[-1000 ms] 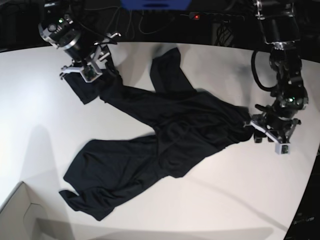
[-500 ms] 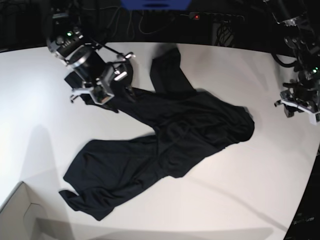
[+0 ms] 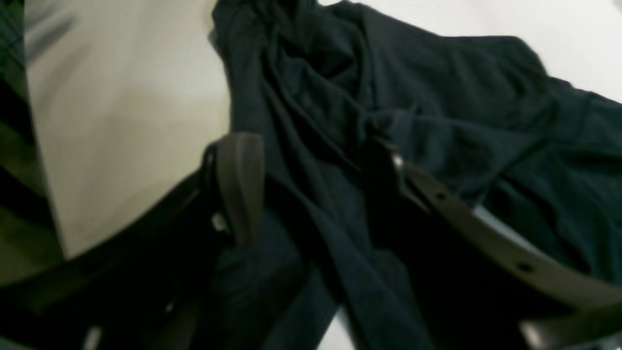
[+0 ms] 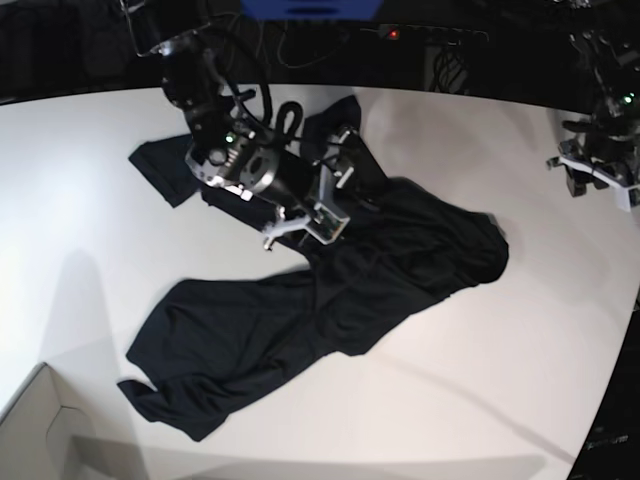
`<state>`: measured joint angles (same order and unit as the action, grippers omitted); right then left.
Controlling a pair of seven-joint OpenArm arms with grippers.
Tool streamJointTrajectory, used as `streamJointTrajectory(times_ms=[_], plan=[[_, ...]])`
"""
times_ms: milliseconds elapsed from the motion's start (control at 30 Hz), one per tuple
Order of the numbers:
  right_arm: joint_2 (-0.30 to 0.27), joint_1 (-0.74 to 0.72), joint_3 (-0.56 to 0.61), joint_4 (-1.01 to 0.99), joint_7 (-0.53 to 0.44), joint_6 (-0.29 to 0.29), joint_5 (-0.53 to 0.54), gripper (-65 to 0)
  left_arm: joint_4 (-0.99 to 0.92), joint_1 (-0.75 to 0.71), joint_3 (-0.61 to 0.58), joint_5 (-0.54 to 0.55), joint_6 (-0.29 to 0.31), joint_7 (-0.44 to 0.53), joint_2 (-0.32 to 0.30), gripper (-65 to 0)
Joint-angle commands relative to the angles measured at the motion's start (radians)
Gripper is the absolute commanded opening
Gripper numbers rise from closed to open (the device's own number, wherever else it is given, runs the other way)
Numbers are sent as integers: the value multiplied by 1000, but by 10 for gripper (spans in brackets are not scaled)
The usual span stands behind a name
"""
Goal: Layout the t-shirt on the table in an organized manner, then fold the t-shirt properly
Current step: 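Reach the right gripper to the shirt's folded center and grasp it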
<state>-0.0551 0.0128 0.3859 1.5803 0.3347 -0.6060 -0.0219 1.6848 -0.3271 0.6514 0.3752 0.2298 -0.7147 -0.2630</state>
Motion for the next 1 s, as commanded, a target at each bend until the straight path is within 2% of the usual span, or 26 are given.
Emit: streamJointTrajectory(times_ms=[0, 167, 400, 667, 900, 967], plan=[[5, -29, 20, -2, -30, -1, 15, -324, 22, -7, 28, 8, -2, 20, -17, -383], [7, -60, 137, -80, -36, -1, 15, -324, 22, -17, 71, 8, -2, 19, -9, -383], [64, -116, 229, -206, -38, 2, 15, -324, 22, -19, 74, 8, -2, 17, -8, -383], [111, -227, 244, -373, -47, 4, 15, -326, 30, -48, 74, 8, -2, 17, 0, -383], [120, -241, 247, -469, -151, 4, 15, -335, 30, -50, 74, 8, -2, 17, 0, -383], [133, -256, 247, -499, -162, 4, 15, -361, 30, -50, 74, 8, -2, 17, 0, -383]])
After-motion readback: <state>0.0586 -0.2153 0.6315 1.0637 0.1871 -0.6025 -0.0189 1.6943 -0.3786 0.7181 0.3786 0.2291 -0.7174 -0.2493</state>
